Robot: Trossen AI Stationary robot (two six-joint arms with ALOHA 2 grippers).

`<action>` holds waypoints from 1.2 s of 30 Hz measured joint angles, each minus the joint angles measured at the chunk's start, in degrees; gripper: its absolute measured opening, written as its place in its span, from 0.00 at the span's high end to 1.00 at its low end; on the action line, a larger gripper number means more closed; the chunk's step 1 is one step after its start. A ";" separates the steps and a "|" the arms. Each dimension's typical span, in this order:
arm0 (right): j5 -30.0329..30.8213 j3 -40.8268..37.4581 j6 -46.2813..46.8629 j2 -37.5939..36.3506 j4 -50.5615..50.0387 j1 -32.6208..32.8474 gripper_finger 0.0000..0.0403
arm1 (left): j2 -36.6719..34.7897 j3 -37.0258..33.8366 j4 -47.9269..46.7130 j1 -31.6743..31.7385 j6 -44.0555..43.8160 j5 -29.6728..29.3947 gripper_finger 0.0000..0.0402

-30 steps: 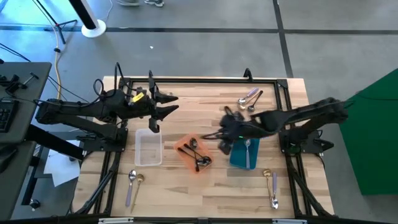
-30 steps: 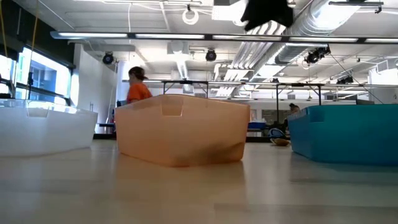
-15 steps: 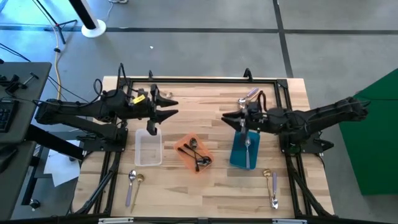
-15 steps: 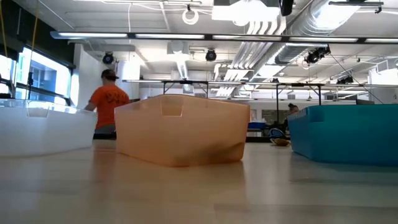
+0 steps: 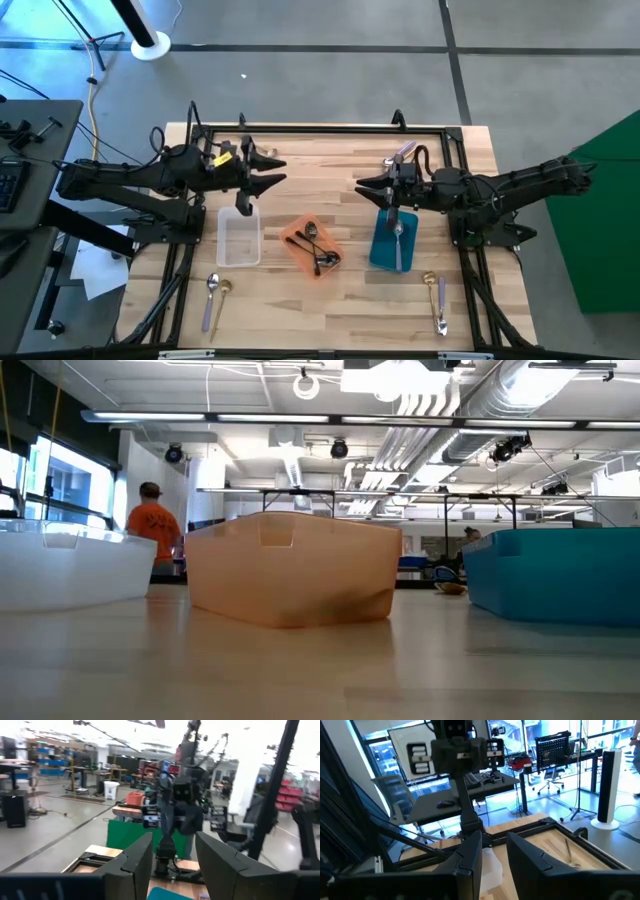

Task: Sort silverware by color (type)
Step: Put the top purple spoon into the blue bin

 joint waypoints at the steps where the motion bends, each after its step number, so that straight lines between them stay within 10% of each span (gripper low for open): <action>1: -0.03 0.00 -0.28 0.00 0.02 0.00 0.82 | 0.00 0.00 0.15 0.00 -0.11 -0.42 0.66; 36: 3.49 0.07 -0.63 0.07 -0.95 -0.37 0.82 | 0.00 0.02 -1.75 0.02 2.97 -1.28 0.66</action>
